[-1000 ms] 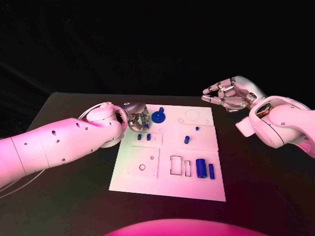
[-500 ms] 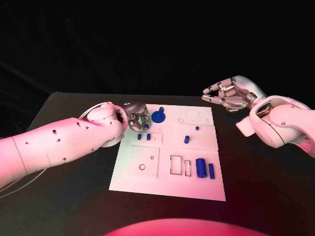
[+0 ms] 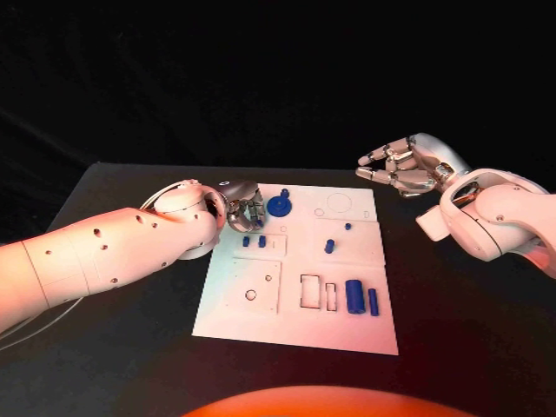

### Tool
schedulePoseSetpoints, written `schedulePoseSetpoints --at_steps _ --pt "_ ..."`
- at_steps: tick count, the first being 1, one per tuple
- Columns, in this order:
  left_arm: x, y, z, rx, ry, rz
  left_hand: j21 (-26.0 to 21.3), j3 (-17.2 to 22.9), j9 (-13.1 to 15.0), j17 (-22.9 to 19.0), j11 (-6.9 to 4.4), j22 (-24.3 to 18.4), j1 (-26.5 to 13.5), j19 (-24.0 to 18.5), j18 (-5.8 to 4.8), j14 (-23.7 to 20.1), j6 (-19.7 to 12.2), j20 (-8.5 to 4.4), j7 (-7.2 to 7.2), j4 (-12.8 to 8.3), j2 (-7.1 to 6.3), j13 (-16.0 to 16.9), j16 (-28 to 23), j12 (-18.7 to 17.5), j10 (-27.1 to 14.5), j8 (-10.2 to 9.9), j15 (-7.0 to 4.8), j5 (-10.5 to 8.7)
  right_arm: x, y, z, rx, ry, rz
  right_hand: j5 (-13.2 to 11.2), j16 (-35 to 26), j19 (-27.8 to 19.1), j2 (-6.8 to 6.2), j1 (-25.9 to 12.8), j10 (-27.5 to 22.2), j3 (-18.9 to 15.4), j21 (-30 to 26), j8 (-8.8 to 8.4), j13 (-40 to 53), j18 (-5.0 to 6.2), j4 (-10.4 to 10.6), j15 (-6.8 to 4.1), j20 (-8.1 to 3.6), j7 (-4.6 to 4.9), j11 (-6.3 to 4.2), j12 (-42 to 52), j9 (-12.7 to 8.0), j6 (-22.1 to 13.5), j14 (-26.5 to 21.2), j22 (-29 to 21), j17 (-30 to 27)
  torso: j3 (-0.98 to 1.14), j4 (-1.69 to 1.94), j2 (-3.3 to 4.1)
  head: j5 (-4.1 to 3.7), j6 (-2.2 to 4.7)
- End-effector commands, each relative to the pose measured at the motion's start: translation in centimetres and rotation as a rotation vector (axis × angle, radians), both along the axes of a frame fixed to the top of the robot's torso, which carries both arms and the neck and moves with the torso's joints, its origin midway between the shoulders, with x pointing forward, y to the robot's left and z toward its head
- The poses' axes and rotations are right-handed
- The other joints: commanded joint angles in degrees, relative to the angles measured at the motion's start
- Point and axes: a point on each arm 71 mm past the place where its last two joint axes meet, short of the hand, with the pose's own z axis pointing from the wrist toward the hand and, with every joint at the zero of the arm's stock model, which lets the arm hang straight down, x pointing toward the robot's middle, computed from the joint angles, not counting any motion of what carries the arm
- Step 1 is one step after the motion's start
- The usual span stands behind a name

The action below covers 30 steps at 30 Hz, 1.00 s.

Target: Assemble the parts on the task board

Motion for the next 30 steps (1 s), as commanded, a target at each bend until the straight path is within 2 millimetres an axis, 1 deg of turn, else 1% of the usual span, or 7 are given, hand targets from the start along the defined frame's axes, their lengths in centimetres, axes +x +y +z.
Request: schedulePoseSetpoints --at_steps 1,10,13,14,30 --pt "-0.19 -0.26 -0.26 0.002 0.023 -0.014 -0.4 -0.2 0.1 0.1 0.06 2.6 -0.4 -0.2 -0.81 0.0 0.0 0.04 0.07 -0.2 -0.11 0.0 0.1 -0.3 0.0 -0.2 -0.02 -0.3 -0.05 0.1 0.03 -0.004 -0.01 0.01 0.3 -0.2 -0.3 0.41 -0.1 0.0 -0.2 -0.1 0.21 0.1 0.88 0.0 -0.4 0.08 -0.1 -0.1 0.1 0.0 0.0 3.5 5.2 5.5 0.0 0.06 -0.02 0.02 -0.01" --pt "-0.18 -0.09 -0.35 0.006 0.029 -0.008 -0.8 -0.8 -0.2 -0.3 0.22 2.3 -1.5 -0.5 -0.7 -0.2 -0.6 0.18 0.19 0.0 -0.87 0.1 -0.1 -0.8 -0.3 -0.9 0.15 -0.28 -0.05 0.06 0.03 -0.004 -0.011 0.009 0.4 -0.3 -0.3 0.5 -0.1 0.0 -0.2 -0.3 0.27 0.0 0.9 0.0 -0.42 0.06 -0.11 -0.12 0.1 0.0 -0.1 3.4 5.2 5.3 -0.01 0.0 -0.02 0.11 0.07" --pt "-0.18 -0.1 -0.33 0.002 0.027 -0.009 -0.8 -0.8 -0.7 -0.4 0.17 2.3 -1.8 -0.6 -0.7 -0.3 -2.3 0.24 0.13 0.0 -1.24 0.2 0.0 -1.0 -0.1 -2.2 0.15 -0.17 -0.05 0.06 0.03 -0.004 -0.011 0.009 0.4 -0.3 -0.3 0.5 -0.1 0.0 -0.2 -0.3 0.27 0.0 0.9 0.0 -0.42 0.06 -0.11 -0.12 0.1 0.0 -0.1 3.4 5.2 5.3 -0.01 0.02 0.0 0.13 0.06" --pt "-0.18 -0.11 -0.32 0.001 0.026 -0.01 -0.9 -0.8 -0.8 -0.4 0.17 2.2 -1.9 -0.6 -0.69 -0.3 -2.5 0.24 0.13 0.0 -1.28 0.3 0.0 -1.1 -0.1 -2.4 0.14 -0.17 -0.04 0.07 0.03 -0.004 -0.011 0.009 0.4 -0.3 -0.3 0.5 -0.1 0.0 -0.2 -0.3 0.27 0.0 0.9 0.0 -0.42 0.06 -0.11 -0.12 0.1 0.0 -0.1 3.4 5.2 5.3 -0.01 0.03 0.0 0.14 0.07" --pt "-0.14 -0.01 -0.26 -0.007 0.018 -0.005 -0.9 -0.8 -1.1 -0.4 0.23 2.2 -2.0 -0.6 -0.69 -0.3 -3.2 0.25 0.31 -0.1 -1.52 0.4 0.0 -1.2 0.0 -3.1 0.16 -0.16 -0.02 0.07 0.01 -0.004 -0.011 0.009 0.4 -0.3 -0.3 0.5 -0.1 0.0 -0.2 -0.3 0.27 0.0 0.9 0.0 -0.42 0.06 -0.11 -0.12 0.1 0.0 -0.1 3.4 5.2 5.3 0.0 0.03 0.02 0.14 0.03"
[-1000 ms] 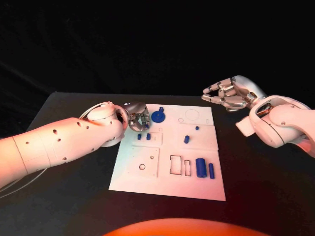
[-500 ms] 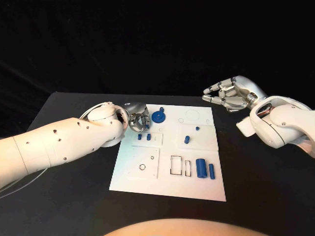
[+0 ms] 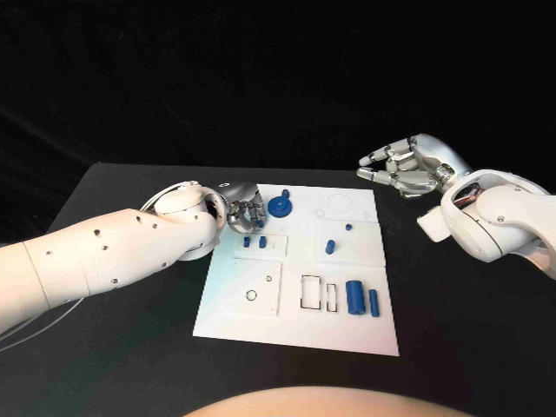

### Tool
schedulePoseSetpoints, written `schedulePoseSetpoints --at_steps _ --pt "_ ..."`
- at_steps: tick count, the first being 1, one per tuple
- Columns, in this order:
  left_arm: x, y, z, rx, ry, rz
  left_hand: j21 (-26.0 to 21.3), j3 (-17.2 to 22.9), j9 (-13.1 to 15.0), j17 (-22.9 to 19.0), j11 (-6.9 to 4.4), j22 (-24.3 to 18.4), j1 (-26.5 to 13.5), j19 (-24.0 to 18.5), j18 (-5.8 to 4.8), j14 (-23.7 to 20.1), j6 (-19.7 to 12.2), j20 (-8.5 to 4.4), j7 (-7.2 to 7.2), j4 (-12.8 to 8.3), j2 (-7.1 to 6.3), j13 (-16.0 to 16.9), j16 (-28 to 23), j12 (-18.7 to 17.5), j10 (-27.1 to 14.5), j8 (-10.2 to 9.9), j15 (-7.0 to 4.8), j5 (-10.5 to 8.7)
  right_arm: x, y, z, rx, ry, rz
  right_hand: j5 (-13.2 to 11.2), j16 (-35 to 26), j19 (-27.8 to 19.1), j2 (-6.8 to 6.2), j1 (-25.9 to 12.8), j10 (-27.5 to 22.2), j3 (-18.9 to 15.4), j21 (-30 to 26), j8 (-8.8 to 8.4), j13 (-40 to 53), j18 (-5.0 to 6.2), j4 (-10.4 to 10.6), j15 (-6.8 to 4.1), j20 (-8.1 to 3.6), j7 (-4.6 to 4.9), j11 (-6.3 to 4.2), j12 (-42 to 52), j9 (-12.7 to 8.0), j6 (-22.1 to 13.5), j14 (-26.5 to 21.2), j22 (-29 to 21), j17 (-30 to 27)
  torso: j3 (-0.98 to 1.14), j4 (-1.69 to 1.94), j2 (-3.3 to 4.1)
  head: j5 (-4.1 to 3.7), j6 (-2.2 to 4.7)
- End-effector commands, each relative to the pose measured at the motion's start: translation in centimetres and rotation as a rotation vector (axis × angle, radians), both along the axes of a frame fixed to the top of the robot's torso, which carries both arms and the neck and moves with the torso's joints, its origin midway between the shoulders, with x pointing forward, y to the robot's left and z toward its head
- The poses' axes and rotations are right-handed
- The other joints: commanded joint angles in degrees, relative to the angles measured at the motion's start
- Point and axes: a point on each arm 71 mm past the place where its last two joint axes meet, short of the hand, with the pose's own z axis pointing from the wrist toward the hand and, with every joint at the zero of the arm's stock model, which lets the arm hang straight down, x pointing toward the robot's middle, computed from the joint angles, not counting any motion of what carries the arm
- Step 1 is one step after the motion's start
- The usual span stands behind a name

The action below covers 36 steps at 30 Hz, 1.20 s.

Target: Assemble the parts on the task board

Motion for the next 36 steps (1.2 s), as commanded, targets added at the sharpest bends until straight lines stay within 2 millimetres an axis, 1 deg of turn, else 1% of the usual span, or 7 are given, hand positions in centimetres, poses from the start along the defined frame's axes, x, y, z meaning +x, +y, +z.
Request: schedulePoseSetpoints --at_steps 1,16,22,25,30,34,36 --pt "-0.1 -0.2 0.0 -0.005 0.008 -0.008 -0.3 -0.3 -0.1 -0.1 0.23 2.3 -0.5 -0.3 -0.71 -0.3 -0.4 0.04 -0.02 -0.1 -0.03 0.1 0.0 -0.3 0.0 -0.3 0.16 -0.19 0.0 0.1 0.0 -0.004 -0.01 0.01 0.4 -0.4 -0.4 0.49 -0.1 -0.1 -0.2 -0.4 0.28 -0.1 0.93 0.0 -0.42 0.05 -0.11 -0.12 0.0 0.0 -0.1 3.4 5.1 5.2 0.01 0.01 0.03 0.02 -0.07" --pt "0.0 0.5 -0.1 0.012 0.003 0.012 -0.6 -0.2 -0.9 -1.1 0.07 2.1 -0.7 -0.5 -0.65 -0.7 -2.8 0.02 0.04 -0.1 -0.72 0.3 -0.4 -0.8 0.1 -1.7 0.08 -0.17 0.0 -0.1 0.0 -0.008 -0.006 0.004 0.4 -4.0 -2.7 0.41 0.1 -3.4 -0.6 -4.9 0.39 -4.3 1.86 0.2 -0.42 0.03 -0.06 -0.1 -3.9 -0.1 -0.5 2.2 2.6 1.1 0.0 0.02 0.02 0.01 -0.04" --pt "0.1 1.6 -0.1 -0.001 0.013 0.036 -2.5 0.3 -2.2 -4.2 0.36 0.2 -0.9 -2.2 -0.11 -2.1 -6.0 0.07 -0.16 0.1 -1.33 0.1 -2.1 -2.3 -1.5 -1.7 0.33 -0.08 0.1 -0.3 -0.2 -0.023 0.009 0.002 -0.3 -7.7 -4.6 0.61 1.1 -13.4 -0.6 -9.6 0.7 -19.4 2.68 0.3 -0.43 -0.05 -0.06 -0.12 -18.8 -0.2 -1.0 1.2 0.0 -2.4 0.01 -0.02 0.04 -0.03 -0.09" --pt "0.2 2.3 0.1 -0.02 0.02 0.055 -2.9 0.5 -2.7 -5.0 0.75 0.0 -1.0 -2.5 -0.04 -2.6 -6.9 0.27 -0.41 0.2 -1.58 -0.2 -2.6 -3.0 -2.3 -1.6 0.56 -0.06 0.1 -0.3 -0.3 -0.035 0.017 0.003 -1.0 -8.2 -4.5 0.67 1.8 -13.8 -0.6 -10.3 0.95 -23.1 2.72 0.5 -0.48 -0.09 -0.03 -0.16 -22.8 -0.2 -1.1 1.3 -0.3 -2.7 0.03 -0.03 0.04 -0.05 -0.04" --pt "0.3 3.6 0.6 -0.082 0.029 0.092 -3.1 0.7 -2.9 -5.4 1.02 -0.2 -1.2 -2.6 -0.01 -2.7 -6.6 0.46 -0.29 0.4 -1.59 -0.4 -2.8 -3.6 -2.8 -1.3 0.76 -0.08 0.2 -0.4 -0.4 -0.084 0.015 0.015 -1.7 -8.9 -4.2 0.43 3.6 -13.3 -0.2 -11.2 1.41 -28.5 2.79 0.2 -0.59 -0.21 -0.12 -0.18 -28.5 -0.2 -0.9 1.5 -0.7 -3.0 0.0 -0.04 0.01 -0.25 0.12" --pt "0.6 4.5 1.4 -0.232 0.039 0.149 -3.6 0.9 -2.7 -6.0 1.04 -0.6 -1.4 -2.9 0.14 -2.7 -4.0 0.6 0.43 0.8 -1.19 -0.4 -3.0 -3.5 -2.1 -0.1 0.81 -0.16 0.2 -0.3 -0.6 -0.164 0.009 0.037 -3.8 -9.3 -3.8 0.63 8.2 -13.3 3.0 -11.4 1.55 -33.7 2.7 -1.4 -0.79 -0.37 0.07 -0.24 -34.7 -0.3 0.0 1.6 -0.6 -3.2 0.01 0.02 -0.02 -0.37 0.38" --pt "0.7 5.1 1.8 -0.348 0.054 0.194 -5.6 0.9 -2.4 -9.4 1.15 -2.5 -1.5 -4.7 0.72 -4.1 -2.3 0.65 0.55 0.9 -0.88 -0.3 -4.8 -3.3 -1.7 0.7 0.9 -0.18 0.2 -0.2 -0.7 -0.232 -0.006 0.058 -4.1 -9.0 -3.3 0.12 9.9 -12.6 4.8 -10.6 1.59 -37.0 2.54 -1.8 -0.92 -0.42 -0.14 -0.15 -38.4 -0.3 0.9 1.9 -0.1 -2.7 0.03 0.03 -0.06 -0.69 0.58"
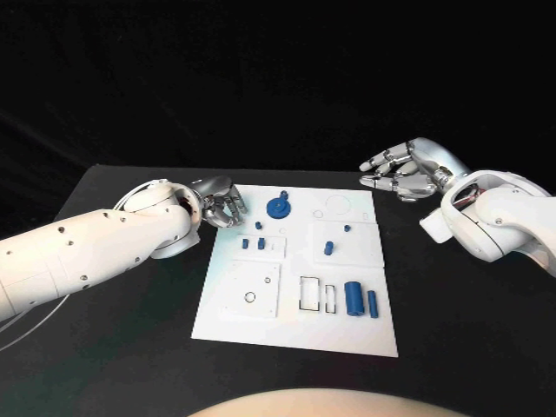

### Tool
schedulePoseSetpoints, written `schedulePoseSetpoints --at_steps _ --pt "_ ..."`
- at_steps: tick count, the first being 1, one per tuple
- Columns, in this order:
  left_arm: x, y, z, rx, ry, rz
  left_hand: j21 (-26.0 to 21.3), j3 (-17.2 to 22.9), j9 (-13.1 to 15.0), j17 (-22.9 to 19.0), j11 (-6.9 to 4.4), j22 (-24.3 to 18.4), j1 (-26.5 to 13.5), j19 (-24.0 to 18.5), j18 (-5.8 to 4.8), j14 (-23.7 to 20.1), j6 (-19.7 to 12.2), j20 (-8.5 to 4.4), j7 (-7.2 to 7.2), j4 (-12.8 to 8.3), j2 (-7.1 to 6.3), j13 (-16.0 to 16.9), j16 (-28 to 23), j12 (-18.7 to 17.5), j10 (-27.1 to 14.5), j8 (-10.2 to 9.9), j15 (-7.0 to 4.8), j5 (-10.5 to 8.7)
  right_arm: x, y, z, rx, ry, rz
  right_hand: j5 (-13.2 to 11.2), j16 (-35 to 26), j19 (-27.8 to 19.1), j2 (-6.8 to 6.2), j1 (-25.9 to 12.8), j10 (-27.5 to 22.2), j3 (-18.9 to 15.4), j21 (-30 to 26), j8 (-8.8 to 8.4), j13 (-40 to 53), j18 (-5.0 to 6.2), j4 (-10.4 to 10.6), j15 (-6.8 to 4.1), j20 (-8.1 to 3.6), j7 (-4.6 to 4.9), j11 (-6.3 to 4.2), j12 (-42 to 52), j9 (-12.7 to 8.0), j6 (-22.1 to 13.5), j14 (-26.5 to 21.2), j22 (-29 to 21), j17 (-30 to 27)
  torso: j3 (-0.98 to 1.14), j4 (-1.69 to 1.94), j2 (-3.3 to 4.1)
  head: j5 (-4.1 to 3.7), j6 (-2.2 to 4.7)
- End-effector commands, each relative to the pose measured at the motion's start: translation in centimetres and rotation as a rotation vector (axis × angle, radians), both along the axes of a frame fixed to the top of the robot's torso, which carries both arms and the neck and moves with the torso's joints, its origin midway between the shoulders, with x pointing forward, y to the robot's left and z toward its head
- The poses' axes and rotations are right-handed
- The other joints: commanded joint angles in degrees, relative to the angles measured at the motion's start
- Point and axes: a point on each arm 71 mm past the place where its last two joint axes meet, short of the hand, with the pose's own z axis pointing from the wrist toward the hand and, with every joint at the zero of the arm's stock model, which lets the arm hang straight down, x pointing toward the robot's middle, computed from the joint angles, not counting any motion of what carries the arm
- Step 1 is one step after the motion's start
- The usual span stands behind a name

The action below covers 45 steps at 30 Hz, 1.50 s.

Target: Assemble the parts on the task board

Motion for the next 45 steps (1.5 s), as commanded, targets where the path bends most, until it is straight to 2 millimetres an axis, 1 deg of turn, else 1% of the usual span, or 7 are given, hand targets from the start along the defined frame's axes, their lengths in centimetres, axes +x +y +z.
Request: schedulePoseSetpoints --at_steps 1,5,11,16,19,25,45 --pt "0.2 0.7 1.0 -0.305 0.019 0.1 -1.6 0.2 0.3 -3.0 0.03 -1.5 -0.3 -1.5 0.79 -1.4 1.7 0.04 0.25 0.2 0.52 0.2 -1.7 0.2 0.8 0.8 0.06 -0.18 -0.2 0.5 -0.4 -0.191 -0.017 0.071 -0.8 0.3 1.3 -0.38 2.1 1.3 2.4 1.8 0.35 -3.9 0.54 -0.5 -0.44 -0.33 -0.12 -0.29 -4.5 -0.1 1.5 2.1 1.3 0.6 0.03 0.03 -0.05 -0.63 0.46" --pt "0.2 2.2 1.4 -0.542 0.066 0.213 -1.6 -0.4 0.5 -2.0 -0.58 -1.4 -0.6 -1.2 0.76 -0.6 2.8 -0.17 0.08 0.2 1.08 0.9 -1.2 1.9 3.4 1.3 -0.37 -0.29 -0.5 1.2 -1.0 -0.392 -0.064 0.123 -1.7 1.4 3.5 -1.4 3.3 3.1 5.2 6.1 0.31 -9.0 -0.34 -0.6 -0.49 -0.39 -0.53 -0.29 -10.5 -0.2 3.5 2.7 3.9 1.6 0.04 -0.11 -0.02 -2.0 0.9" --pt "-0.5 3.6 1.3 -0.92 0.229 0.368 -12.1 -2.1 0.5 -16.0 -0.37 -10.8 -1.0 -10.0 3.28 -7.6 3.6 -0.09 0.36 0.0 1.58 1.5 -10.2 2.8 2.1 1.7 -0.1 0.11 -1.0 2.3 -2.1 -0.672 -0.142 0.16 -3.0 3.6 5.4 -4.28 2.7 7.1 9.0 10.7 -1.04 -17.1 -1.21 0.5 -0.03 0.0 -0.48 0.16 -20.3 -0.7 5.5 3.2 7.0 3.5 -0.1 0.1 0.01 -3.77 1.37" --pt "-1.1 3.8 1.6 -1.069 0.277 0.368 -15.8 -3.5 0.4 -20.1 -0.39 -13.9 -2.2 -12.3 3.98 -9.4 3.4 0.0 0.22 0.3 1.52 1.9 -13.1 3.7 1.9 1.7 -0.09 0.37 -1.4 3.4 -3.1 -0.789 -0.179 0.172 -3.0 4.2 5.9 -5.56 1.9 7.0 9.2 11.8 -1.75 -18.4 -1.46 0.9 0.19 0.15 -0.24 0.49 -22.0 -1.0 5.3 3.2 7.8 4.0 -0.13 0.05 -0.05 -4.42 1.6" --pt "-1.3 3.7 1.8 -1.107 0.284 0.358 -16.7 -3.9 0.4 -20.3 -0.4 -14.6 -2.4 -12.7 4.11 -9.4 3.5 0.0 0.2 0.3 1.64 2.0 -13.4 3.9 1.8 1.8 -0.11 0.42 -1.5 4.0 -3.4 -0.817 -0.19 0.178 -3.3 4.5 6.1 -6.35 1.2 7.0 9.1 12.3 -2.3 -19.1 -1.57 1.3 0.43 0.33 0.08 0.8 -22.9 -1.2 5.0 3.3 8.1 4.2 -0.05 -0.01 0.03 -4.5 1.91" --pt "-1.8 3.4 2.2 -1.152 0.287 0.332 -17.3 -4.1 0.4 -20.6 -0.44 -15.1 -2.3 -12.8 4.2 -9.4 3.6 -0.01 0.16 0.1 1.89 2.2 -13.7 4.2 1.8 1.9 -0.14 0.44 -1.5 5.1 -4.3 -0.857 -0.198 0.189 -3.3 5.0 6.3 -7.07 0.7 6.6 9.2 12.8 -3.01 -19.8 -1.66 1.5 0.74 0.59 0.46 1.21 -23.9 -1.5 4.4 3.4 8.4 4.6 -0.17 0.01 0.03 -4.58 1.61" --pt "-2.6 3.0 2.6 -1.171 0.303 0.303 -19.6 -4.6 0.2 -21.3 -0.2 -17.1 -1.6 -13.5 4.53 -9.5 3.0 -0.04 0.56 -0.7 2.41 2.3 -14.5 4.6 0.9 1.7 -0.03 0.49 -0.9 6.7 -6.1 -0.87 -0.19 0.21 -2.1 5.9 7.5 -6.25 1.9 9.3 13.1 15.6 -3.08 -21.2 -2.18 0.8 0.38 0.53 -0.09 0.65 -24.8 -1.3 6.5 3.5 10.2 5.3 -0.14 0.08 0.14 -4.41 1.48"
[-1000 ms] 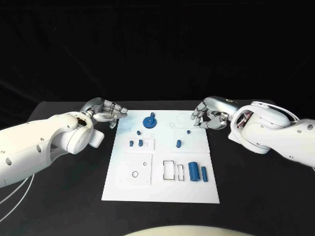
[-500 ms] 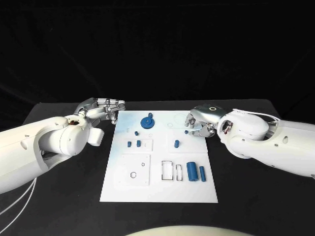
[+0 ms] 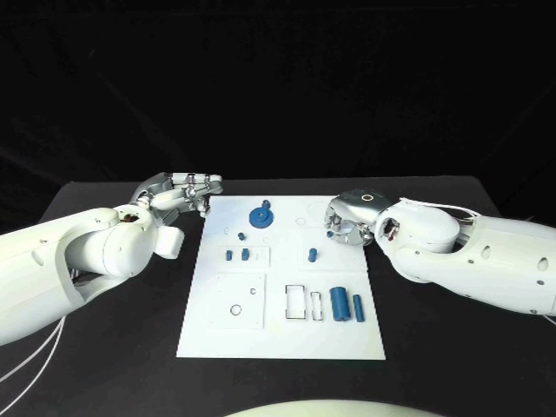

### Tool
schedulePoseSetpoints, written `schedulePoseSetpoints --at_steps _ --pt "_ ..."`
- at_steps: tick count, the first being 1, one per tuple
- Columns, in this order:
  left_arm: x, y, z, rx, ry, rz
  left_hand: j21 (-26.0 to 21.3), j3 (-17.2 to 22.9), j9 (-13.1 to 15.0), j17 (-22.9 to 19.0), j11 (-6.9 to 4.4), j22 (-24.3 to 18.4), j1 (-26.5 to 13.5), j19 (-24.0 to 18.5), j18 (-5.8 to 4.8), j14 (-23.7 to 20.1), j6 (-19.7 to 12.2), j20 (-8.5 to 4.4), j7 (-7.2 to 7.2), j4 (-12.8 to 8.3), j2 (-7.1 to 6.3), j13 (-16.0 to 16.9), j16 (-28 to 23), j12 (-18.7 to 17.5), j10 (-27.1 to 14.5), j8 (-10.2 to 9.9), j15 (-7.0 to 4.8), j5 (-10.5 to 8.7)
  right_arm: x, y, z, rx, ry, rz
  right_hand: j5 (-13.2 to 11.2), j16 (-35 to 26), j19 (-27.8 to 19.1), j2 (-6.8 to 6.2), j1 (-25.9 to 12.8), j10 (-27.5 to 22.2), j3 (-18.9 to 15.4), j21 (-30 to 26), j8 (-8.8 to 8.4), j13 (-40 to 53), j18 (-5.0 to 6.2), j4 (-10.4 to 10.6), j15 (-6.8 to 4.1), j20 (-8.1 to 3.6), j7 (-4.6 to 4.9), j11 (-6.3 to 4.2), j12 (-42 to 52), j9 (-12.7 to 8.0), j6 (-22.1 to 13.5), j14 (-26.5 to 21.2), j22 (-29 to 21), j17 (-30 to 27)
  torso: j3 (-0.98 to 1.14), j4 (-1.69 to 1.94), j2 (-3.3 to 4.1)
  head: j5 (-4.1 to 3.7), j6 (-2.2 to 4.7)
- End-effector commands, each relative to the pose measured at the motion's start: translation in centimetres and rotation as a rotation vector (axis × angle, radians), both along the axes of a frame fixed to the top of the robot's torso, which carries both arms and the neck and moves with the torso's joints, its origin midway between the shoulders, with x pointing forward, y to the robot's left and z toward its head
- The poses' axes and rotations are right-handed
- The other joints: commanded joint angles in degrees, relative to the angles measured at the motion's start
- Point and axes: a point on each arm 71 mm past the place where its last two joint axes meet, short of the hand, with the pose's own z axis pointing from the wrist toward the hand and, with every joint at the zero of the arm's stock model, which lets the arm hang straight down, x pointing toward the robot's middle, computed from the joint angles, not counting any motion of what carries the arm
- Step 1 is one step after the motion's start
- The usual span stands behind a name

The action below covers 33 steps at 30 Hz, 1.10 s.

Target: Assemble the parts on the task board

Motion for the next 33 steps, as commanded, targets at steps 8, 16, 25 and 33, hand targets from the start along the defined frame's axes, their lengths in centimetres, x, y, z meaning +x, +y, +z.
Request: schedulePoseSetpoints --at_steps 8,16,25,33 --pt "-0.2 -0.3 0.2 -0.022 -0.002 -0.041 -2.5 -0.4 -0.2 -0.4 0.17 -2.0 0.2 -1.7 0.87 -0.7 -0.5 0.07 0.39 -0.5 0.51 0.1 -0.9 0.4 -0.8 -0.1 0.14 0.25 0.1 0.3 -0.4 -0.036 0.001 0.008 -0.1 0.8 1.3 0.25 0.1 1.4 2.5 1.5 -0.11 -0.6 -0.64 -0.3 -0.25 -0.21 -0.2 -0.16 -0.7 0.1 1.2 3.5 10.3 2.6 0.03 0.0 0.03 0.0 -0.7" --pt "-0.3 -0.4 0.2 -0.018 0.001 -0.054 -3.2 -0.5 -0.2 -0.7 0.22 -2.6 0.2 -2.0 0.98 -0.9 -0.6 0.12 0.43 -0.6 0.57 0.2 -1.2 0.6 -1.0 -0.2 0.19 0.24 0.3 0.4 -0.8 -0.036 0.011 0.006 -0.4 0.9 1.5 0.21 -0.1 1.5 3.1 2.0 -0.23 -0.8 -0.77 -0.4 -0.26 -0.23 -0.2 -0.17 -0.9 0.1 1.3 3.6 10.6 2.7 0.04 0.02 0.01 0.27 -0.6" --pt "-0.3 -0.6 0.2 -0.015 0.003 -0.07 -3.3 -0.5 -0.2 -0.7 0.2 -2.6 0.4 -2.0 0.98 -0.9 -0.6 0.12 0.44 -0.8 0.66 0.2 -1.3 0.6 -1.0 -0.2 0.17 0.28 0.5 0.5 -1.1 -0.044 0.031 0.005 -0.4 1.0 1.7 0.25 -0.1 1.7 3.5 2.3 -0.26 -0.9 -0.82 -0.5 -0.27 -0.24 -0.24 -0.2 -1.0 0.2 1.4 3.6 10.8 2.7 0.03 0.03 0.01 0.28 -0.88" --pt "-0.4 -0.6 0.2 -0.01 0.003 -0.073 -3.6 -0.5 -0.3 -0.9 0.21 -2.8 0.8 -2.0 1.02 -0.9 -0.7 0.11 0.49 -1.2 0.73 0.2 -1.5 0.8 -1.1 -0.2 0.15 0.28 0.5 0.6 -1.5 -0.047 0.045 0.007 -0.5 1.0 1.8 0.16 -0.3 1.8 3.8 2.6 -0.31 -1.0 -0.89 -0.6 -0.27 -0.26 -0.22 -0.19 -1.1 0.2 1.5 3.6 10.9 2.7 0.02 0.0 -0.04 0.31 -1.13"
